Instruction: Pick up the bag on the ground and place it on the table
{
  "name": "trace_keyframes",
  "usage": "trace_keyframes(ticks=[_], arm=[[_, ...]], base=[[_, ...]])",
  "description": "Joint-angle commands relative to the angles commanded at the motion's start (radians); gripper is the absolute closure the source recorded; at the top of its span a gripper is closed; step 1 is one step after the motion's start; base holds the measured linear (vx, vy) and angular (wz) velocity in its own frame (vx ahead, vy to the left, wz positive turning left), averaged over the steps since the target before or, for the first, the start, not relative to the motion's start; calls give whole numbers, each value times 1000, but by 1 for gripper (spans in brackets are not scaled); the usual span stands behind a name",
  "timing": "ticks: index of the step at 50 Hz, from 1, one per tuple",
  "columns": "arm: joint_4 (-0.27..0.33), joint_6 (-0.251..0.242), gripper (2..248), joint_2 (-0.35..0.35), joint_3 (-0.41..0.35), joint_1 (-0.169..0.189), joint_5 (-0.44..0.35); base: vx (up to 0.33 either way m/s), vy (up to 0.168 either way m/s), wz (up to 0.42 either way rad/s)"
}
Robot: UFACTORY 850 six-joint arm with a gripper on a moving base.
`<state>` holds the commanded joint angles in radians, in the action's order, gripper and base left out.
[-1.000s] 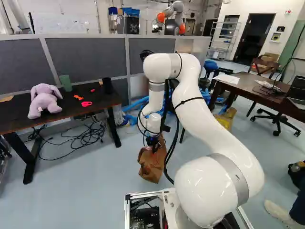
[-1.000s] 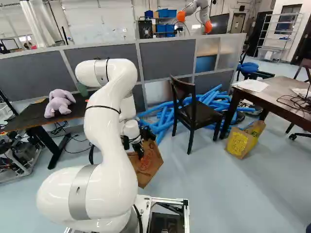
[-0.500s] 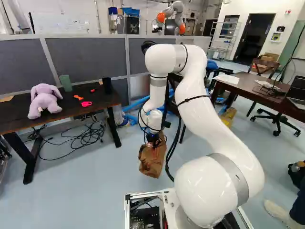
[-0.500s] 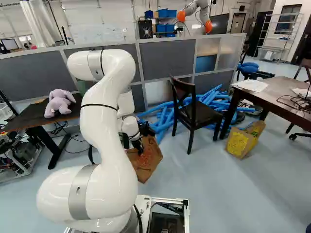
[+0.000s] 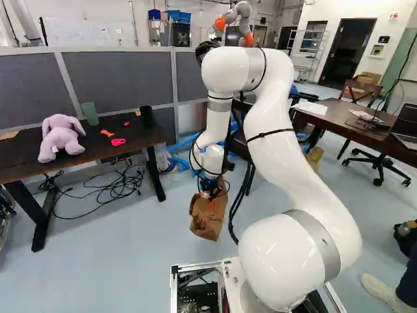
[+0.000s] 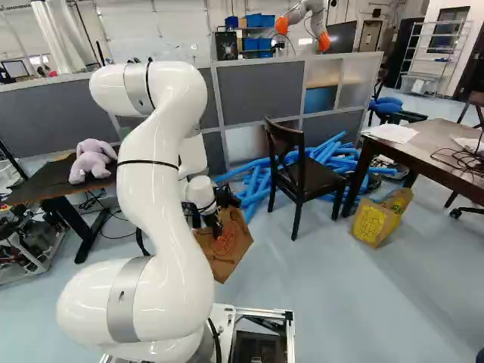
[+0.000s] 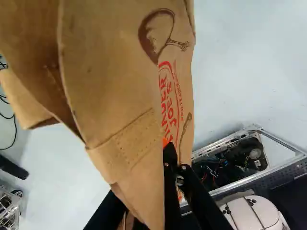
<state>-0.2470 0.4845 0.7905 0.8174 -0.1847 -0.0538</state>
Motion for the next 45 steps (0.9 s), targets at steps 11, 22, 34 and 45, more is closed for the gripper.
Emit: trace_keyframes(ticks=[11,22,34,45], arm=[[0,0,228,-49,-30,0,21],[0,0,228,-99,-60,0,43],[0,0,228,-153,-90,1,72],[0,0,228,-205,-119,1,96]], base=[[0,0,0],[0,0,0],[0,0,0],[0,0,0]])
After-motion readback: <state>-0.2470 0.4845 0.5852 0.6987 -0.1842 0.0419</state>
